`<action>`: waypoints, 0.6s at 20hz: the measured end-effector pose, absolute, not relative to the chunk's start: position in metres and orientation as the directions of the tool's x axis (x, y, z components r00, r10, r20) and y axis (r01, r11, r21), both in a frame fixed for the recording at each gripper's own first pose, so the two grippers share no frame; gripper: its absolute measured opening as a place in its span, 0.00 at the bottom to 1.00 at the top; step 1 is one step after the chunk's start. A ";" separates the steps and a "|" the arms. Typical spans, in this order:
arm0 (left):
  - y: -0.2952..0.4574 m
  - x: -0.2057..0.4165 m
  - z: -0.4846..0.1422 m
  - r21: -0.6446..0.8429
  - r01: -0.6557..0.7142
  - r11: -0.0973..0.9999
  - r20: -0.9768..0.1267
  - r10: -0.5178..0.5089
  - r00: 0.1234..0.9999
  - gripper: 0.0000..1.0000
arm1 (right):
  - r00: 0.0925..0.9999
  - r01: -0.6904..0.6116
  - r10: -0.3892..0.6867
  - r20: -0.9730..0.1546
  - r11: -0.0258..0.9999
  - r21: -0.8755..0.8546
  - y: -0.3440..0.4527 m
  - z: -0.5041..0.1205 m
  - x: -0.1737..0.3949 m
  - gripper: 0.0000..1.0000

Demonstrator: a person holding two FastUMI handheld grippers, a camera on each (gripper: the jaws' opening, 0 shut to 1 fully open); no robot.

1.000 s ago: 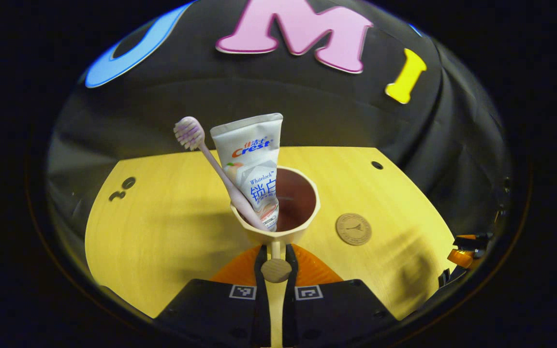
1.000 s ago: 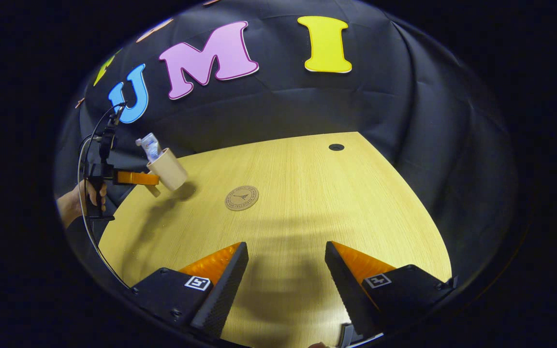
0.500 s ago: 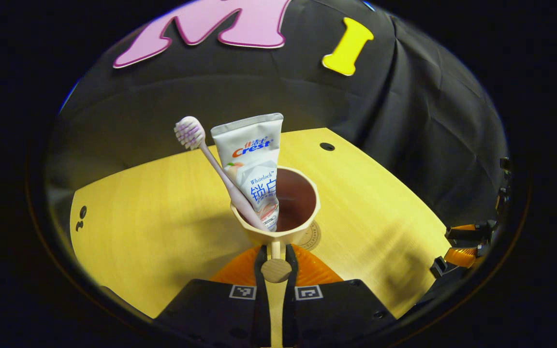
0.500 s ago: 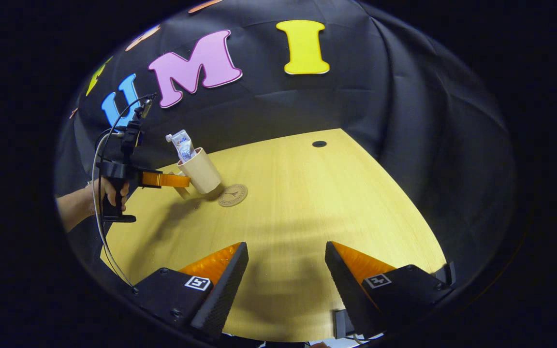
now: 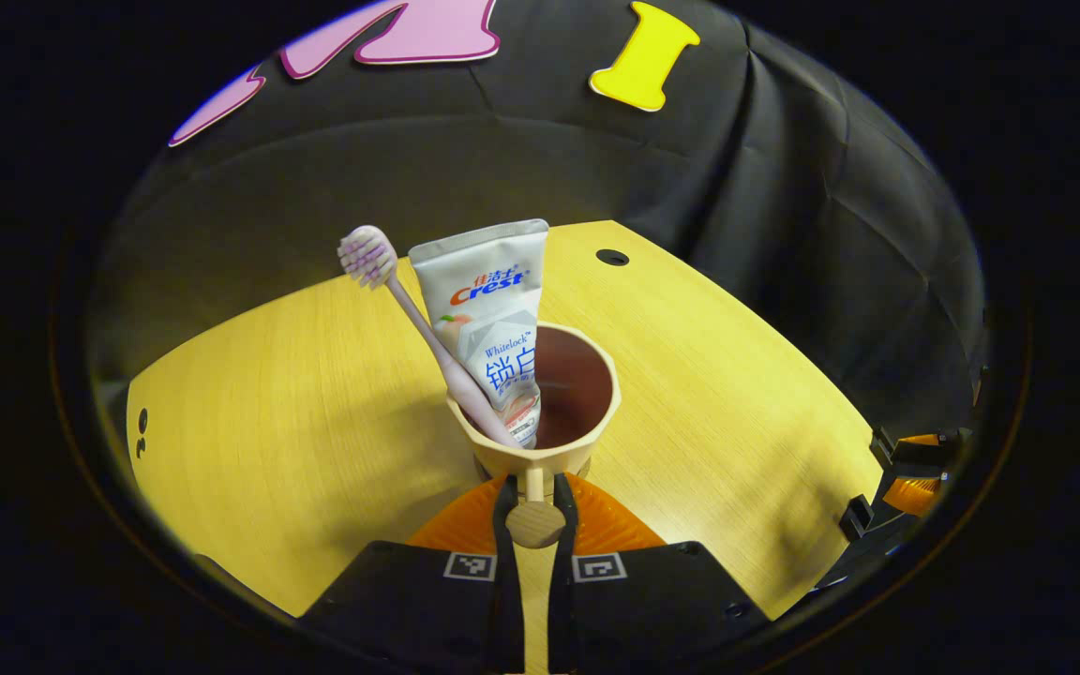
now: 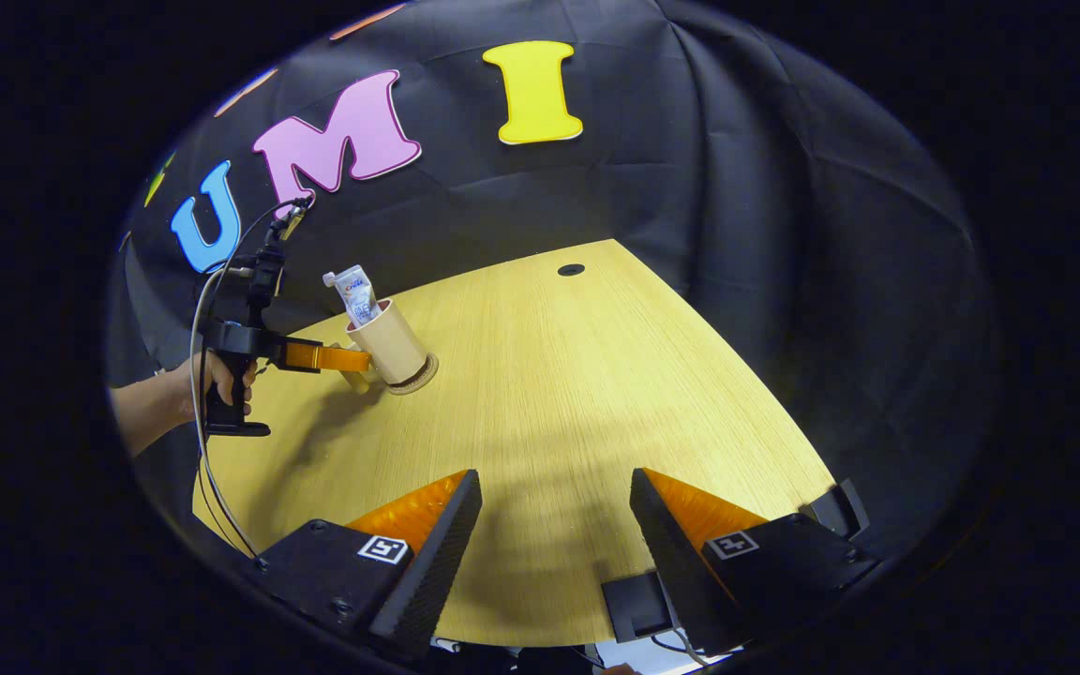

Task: Put the toothbrush and toothpaste on the desktop into the cup, then pick up the cup and place it on the coaster on the desktop.

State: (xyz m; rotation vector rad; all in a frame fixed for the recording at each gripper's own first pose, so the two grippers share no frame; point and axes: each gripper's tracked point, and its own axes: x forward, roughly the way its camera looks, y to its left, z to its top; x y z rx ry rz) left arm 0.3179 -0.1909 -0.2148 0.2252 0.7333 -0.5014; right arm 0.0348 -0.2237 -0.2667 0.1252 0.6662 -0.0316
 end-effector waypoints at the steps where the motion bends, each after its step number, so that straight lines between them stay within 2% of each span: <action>1: -0.189 0.318 -0.215 0.033 0.510 0.860 -0.691 -0.349 0.633 0.15 | 0.784 0.073 0.007 -0.621 0.992 0.103 -0.225 -0.268 0.033 0.98; 8: -0.185 0.318 -0.216 0.082 0.497 0.864 -0.699 -0.305 0.646 0.20 | 0.776 0.076 0.009 -0.631 0.991 0.107 -0.227 -0.269 0.027 0.98; 11: -0.185 0.318 -0.213 0.100 0.494 0.864 -0.695 -0.295 0.656 0.26 | 0.773 0.071 0.016 -0.634 0.991 0.112 -0.227 -0.269 0.026 0.98; 12: -0.186 0.319 -0.210 0.103 0.490 0.866 -0.691 -0.291 0.661 0.32 | 0.774 0.069 0.019 -0.633 0.991 0.114 -0.227 -0.268 0.027 0.98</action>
